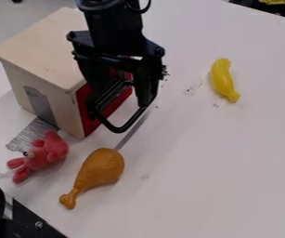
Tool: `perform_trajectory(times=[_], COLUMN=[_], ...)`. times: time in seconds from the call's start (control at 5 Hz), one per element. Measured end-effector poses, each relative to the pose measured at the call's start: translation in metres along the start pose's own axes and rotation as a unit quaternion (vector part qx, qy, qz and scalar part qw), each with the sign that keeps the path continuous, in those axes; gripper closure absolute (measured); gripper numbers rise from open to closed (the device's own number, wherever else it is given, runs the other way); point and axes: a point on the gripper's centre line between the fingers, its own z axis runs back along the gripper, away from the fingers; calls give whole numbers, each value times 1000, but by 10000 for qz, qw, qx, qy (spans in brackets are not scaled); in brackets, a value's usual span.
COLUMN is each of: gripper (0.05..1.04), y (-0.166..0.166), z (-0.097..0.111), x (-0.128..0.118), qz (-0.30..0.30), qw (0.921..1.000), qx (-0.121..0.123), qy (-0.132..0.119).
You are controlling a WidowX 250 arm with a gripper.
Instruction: Move the yellow object from the table to the top of the drawer
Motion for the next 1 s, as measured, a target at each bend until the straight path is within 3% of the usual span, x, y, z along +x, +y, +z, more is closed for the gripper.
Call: perform_trajectory(times=[0.2,0.4,1.0], gripper=[83,83,83], y=[1,0,-29], z=[-5,-26,-83], x=[-3,24,137], qz=[9,180,136], qw=[10000,9995,9995], qx=[3,52,67], qy=[99,256,262])
